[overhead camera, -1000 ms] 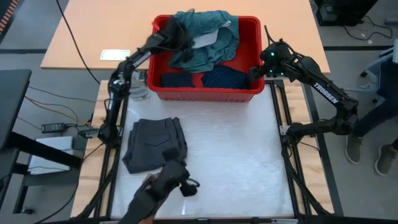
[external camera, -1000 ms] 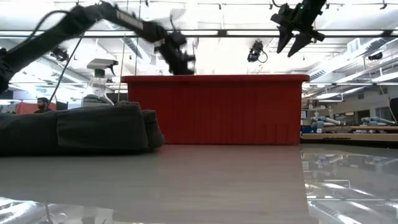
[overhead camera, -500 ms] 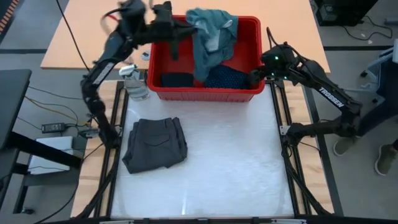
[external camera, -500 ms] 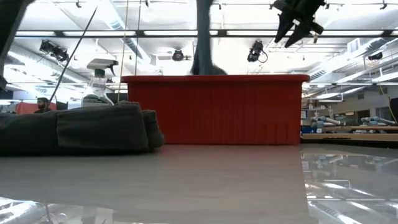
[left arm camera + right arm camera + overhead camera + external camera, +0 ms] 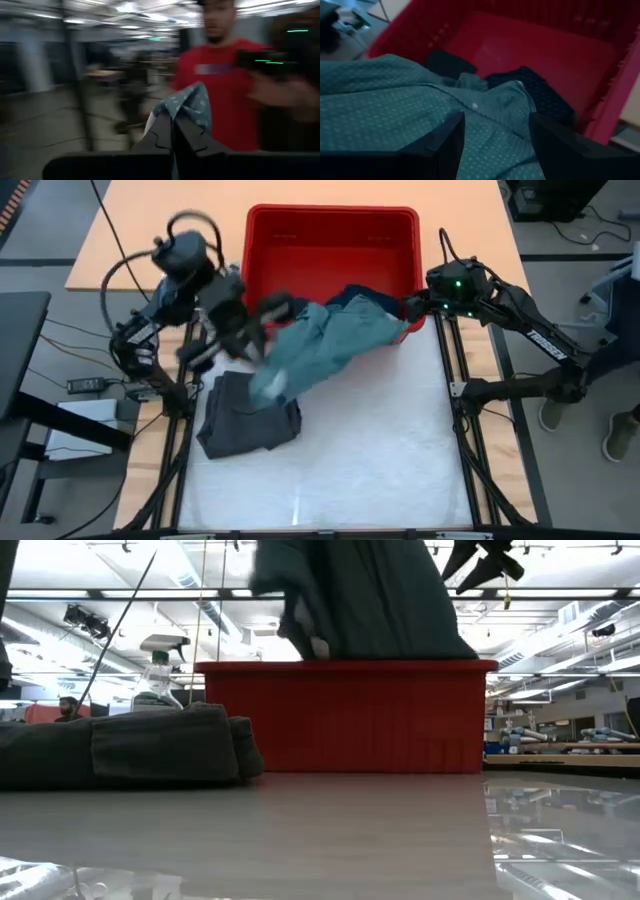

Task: Fold Laundry from Bin
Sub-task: Put the green polo shirt on the table

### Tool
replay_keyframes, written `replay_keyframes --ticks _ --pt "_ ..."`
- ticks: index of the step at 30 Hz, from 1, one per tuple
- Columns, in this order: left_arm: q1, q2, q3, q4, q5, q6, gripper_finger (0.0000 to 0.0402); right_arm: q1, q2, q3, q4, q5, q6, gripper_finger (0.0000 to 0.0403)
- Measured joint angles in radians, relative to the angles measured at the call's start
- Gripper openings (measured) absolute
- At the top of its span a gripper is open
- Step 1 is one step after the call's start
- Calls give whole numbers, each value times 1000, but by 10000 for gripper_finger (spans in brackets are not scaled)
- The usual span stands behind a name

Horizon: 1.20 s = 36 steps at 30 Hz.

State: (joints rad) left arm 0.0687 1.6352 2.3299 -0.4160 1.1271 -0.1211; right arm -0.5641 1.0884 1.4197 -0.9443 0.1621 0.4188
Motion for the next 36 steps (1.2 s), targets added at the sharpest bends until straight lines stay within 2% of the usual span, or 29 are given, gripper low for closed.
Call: replay_keyframes --ticks 4,8,10,12,14,15,16,18,23,25,27,31,36 --pt "-108 0 1 -94 20 20 2 65 -1 0 -10 -4 94 226" --pt "-186 0 1 -341 -30 9 2 149 16 0 -43 -9 195 226" --pt "-236 0 1 -531 -139 59 2 199 28 0 -71 -5 237 226" --pt "-283 0 0 -702 -347 128 2 252 40 0 -107 -1 299 226" --pt "-317 6 -23 -777 -552 141 2 312 55 0 -136 8 359 226" --pt "-327 7 -45 -776 -601 141 2 345 61 0 -149 19 390 226" --pt "-336 9 -75 -757 -610 141 2 379 70 0 -159 34 421 226" --pt "-350 16 -143 -677 -540 136 2 447 83 0 -177 64 481 224" --pt "-410 23 -291 -459 -130 94 2 589 106 0 -197 108 595 222" --pt "-434 23 -325 -385 -53 77 2 631 116 0 -203 127 628 222" --pt "-449 23 -328 -357 -81 68 2 665 123 0 -205 140 651 222" --pt "-435 2 -327 -369 -284 9 5 695 155 0 -205 165 660 222" --pt "-398 3 -327 -380 -461 -97 16 685 251 0 -222 208 602 222"
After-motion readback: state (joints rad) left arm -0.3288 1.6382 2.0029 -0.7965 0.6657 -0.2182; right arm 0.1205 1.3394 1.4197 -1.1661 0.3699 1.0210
